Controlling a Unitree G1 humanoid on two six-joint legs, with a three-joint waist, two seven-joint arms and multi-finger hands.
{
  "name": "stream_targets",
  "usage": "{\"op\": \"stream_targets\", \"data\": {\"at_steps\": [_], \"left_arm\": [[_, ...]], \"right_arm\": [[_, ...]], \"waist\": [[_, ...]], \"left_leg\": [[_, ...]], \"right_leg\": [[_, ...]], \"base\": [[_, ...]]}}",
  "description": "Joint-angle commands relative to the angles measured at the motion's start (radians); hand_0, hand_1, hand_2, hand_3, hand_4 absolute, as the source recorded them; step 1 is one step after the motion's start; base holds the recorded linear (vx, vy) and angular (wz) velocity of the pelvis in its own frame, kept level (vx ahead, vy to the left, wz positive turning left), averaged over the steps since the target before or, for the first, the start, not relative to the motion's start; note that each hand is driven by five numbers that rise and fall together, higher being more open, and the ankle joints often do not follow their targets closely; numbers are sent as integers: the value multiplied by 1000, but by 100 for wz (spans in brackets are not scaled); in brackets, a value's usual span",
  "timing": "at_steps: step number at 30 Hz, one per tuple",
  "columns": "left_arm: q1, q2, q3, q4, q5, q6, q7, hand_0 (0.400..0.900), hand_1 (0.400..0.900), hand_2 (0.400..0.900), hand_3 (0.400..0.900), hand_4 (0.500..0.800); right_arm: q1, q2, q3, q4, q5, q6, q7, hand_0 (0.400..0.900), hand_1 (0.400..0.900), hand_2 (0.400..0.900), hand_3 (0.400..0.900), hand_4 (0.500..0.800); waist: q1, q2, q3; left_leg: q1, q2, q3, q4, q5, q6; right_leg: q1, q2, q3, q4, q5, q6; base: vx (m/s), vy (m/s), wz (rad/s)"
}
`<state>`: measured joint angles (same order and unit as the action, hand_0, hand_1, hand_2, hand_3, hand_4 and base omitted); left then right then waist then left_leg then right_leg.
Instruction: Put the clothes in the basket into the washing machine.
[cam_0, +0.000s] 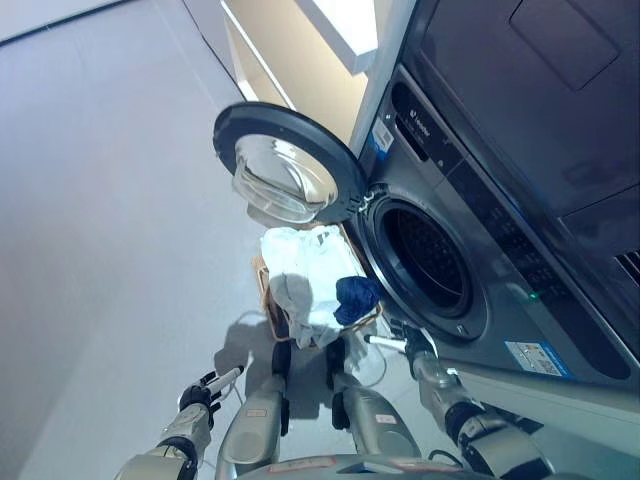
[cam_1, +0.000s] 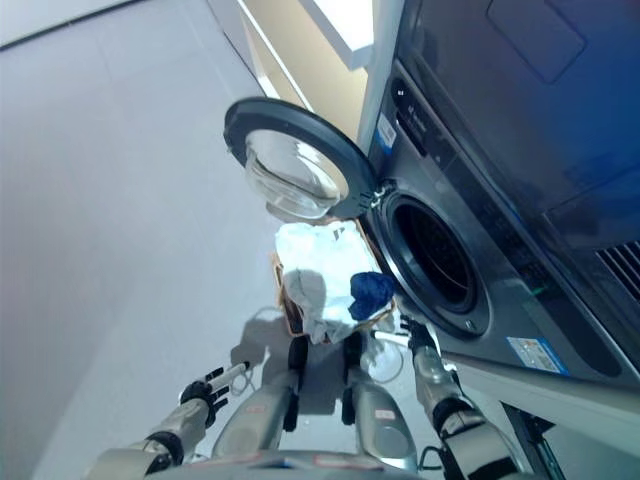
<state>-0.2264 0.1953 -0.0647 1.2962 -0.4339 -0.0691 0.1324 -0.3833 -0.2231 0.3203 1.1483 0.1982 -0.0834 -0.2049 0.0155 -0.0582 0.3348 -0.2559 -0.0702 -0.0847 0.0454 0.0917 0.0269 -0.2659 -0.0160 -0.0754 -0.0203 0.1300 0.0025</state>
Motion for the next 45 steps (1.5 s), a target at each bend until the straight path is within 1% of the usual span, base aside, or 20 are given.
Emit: {"op": "stream_targets", "data": {"at_steps": [1,5,6,7,8,9,10,11,15,18,21,24,25,28,32,33,34,35,41,45], "left_arm": [[-52,7,-41,-35,-41,-48,66,900,900,900,900,800],[-104,11,-73,-65,-92,-67,70,900,900,900,900,800],[-117,13,-78,-72,-101,-74,77,900,900,900,900,800],[-132,8,-84,-77,-103,-78,81,900,900,900,900,800],[-144,8,-91,-89,-110,-88,99,900,900,900,900,800],[-145,8,-91,-89,-110,-88,99,900,900,900,900,800],[-168,4,-106,-113,-108,-112,137,900,900,900,900,800],[-185,5,-112,-128,-114,-127,155,900,900,900,900,800],[-257,25,-123,-179,-146,-166,200,900,900,900,900,800],[-308,37,-123,-238,-189,-197,220,900,900,900,900,800],[-336,34,-127,-296,-224,-216,235,900,900,900,900,800],[-350,35,-130,-321,-245,-220,239,900,900,900,900,800],[-352,37,-132,-332,-252,-221,237,900,900,900,900,800],[-333,41,-139,-375,-266,-226,233,900,900,900,900,800],[-319,34,-151,-366,-279,-224,224,900,900,900,900,800],[-318,33,-153,-363,-280,-222,222,900,900,900,900,800],[-316,31,-154,-360,-282,-220,220,900,900,900,900,800],[-316,28,-153,-357,-283,-218,220,900,900,900,900,800],[-312,18,-147,-326,-280,-208,216,900,900,900,900,800],[-312,15,-132,-298,-271,-206,224,900,900,900,900,800]], "right_arm": [[-140,-72,77,-128,-147,-33,-70,900,900,900,900,800],[-246,-83,122,-67,-157,-27,-70,900,900,900,900,800],[-270,-88,140,-53,-183,-19,-83,900,900,900,900,800],[-280,-86,143,-38,-205,-17,-107,900,900,900,900,800],[-299,-93,147,-30,-239,-15,-157,900,900,900,900,800],[-299,-93,147,-29,-239,-15,-157,900,900,900,900,800],[-318,-103,156,-24,-314,-15,-253,900,900,900,900,800],[-340,-103,148,-10,-317,-15,-287,900,900,900,900,800],[-420,-131,150,26,-331,1,-363,900,900,900,900,800],[-464,-166,147,34,-328,6,-399,900,900,900,900,800],[-492,-187,163,58,-343,17,-415,900,900,900,900,800],[-507,-196,161,76,-332,19,-418,900,900,900,900,800],[-512,-204,164,86,-329,22,-405,900,900,900,900,800],[-514,-206,176,119,-331,36,-394,900,900,900,900,800],[-534,-201,184,163,-336,53,-366,900,900,900,900,800],[-537,-203,191,165,-341,57,-361,724,724,724,724,694],[-538,-201,190,165,-341,56,-360,569,569,569,569,601],[-537,-199,185,167,-334,55,-356,400,400,400,400,500],[-512,-182,174,158,-319,47,-358,400,400,400,400,500],[-481,-172,146,99,-299,26,-396,400,400,400,400,500]], "waist": [[2,67,49],[15,81,89],[18,84,99],[18,87,106],[18,89,118],[18,89,117],[19,98,132],[20,106,143],[31,129,181],[35,142,185],[37,152,185],[36,161,185],[38,165,185],[48,176,185],[53,183,185],[53,183,185],[53,184,185],[53,184,185],[45,175,171],[31,162,148]], "left_leg": [[-11,-11,5,52,-107,-20],[-71,-12,-2,61,-90,-25],[-85,-11,-5,58,-83,-26],[-95,-10,-6,54,-78,-26],[-111,-9,-8,52,-72,-27],[-113,-9,-8,52,-72,-27],[-140,-9,-8,49,-64,-30],[-159,-10,-8,50,-60,-32],[-258,-21,-13,82,-57,-35],[-423,-47,-6,197,-78,-33],[-590,-71,1,367,-133,-19],[-719,-80,6,516,-183,-8],[-759,-83,11,561,-198,-5],[-828,-85,19,644,-230,1],[-891,-88,30,719,-250,4],[-901,-87,30,730,-251,5],[-906,-87,34,734,-252,5],[-910,-88,34,737,-252,5],[-899,-86,35,721,-246,1],[-871,-84,31,689,-237,-3]], "right_leg": [[-61,8,24,191,-166,66],[-124,2,9,217,-165,65],[-139,2,8,218,-164,66],[-153,1,6,219,-164,66],[-171,1,5,222,-162,66],[-173,0,5,223,-163,66],[-204,-1,3,230,-162,67],[-225,-4,0,236,-163,67],[-332,-14,-4,287,-169,67],[-494,-29,-3,403,-190,64],[-646,-50,-2,554,-230,57],[-772,-66,10,702,-273,48],[-809,-70,13,744,-284,45],[-877,-77,18,822,-312,36],[-945,-80,28,896,-329,29],[-954,-81,30,903,-329,27],[-959,-80,32,905,-328,27],[-964,-79,35,909,-328,27],[-957,-80,37,900,-329,26],[-933,-76,39,876,-320,29]], "base": [[-34,-60,7],[12,-35,12],[32,-12,12],[27,-8,13],[16,-3,9],[23,12,11],[13,28,10],[22,29,13],[-20,4,11],[-62,9,11],[-45,2,11],[-52,2,11],[-40,9,4],[-21,0,2],[-28,-2,1],[-29,11,-4],[-22,9,-4],[-17,9,-4],[0,0,0],[4,-12,-4]]}}
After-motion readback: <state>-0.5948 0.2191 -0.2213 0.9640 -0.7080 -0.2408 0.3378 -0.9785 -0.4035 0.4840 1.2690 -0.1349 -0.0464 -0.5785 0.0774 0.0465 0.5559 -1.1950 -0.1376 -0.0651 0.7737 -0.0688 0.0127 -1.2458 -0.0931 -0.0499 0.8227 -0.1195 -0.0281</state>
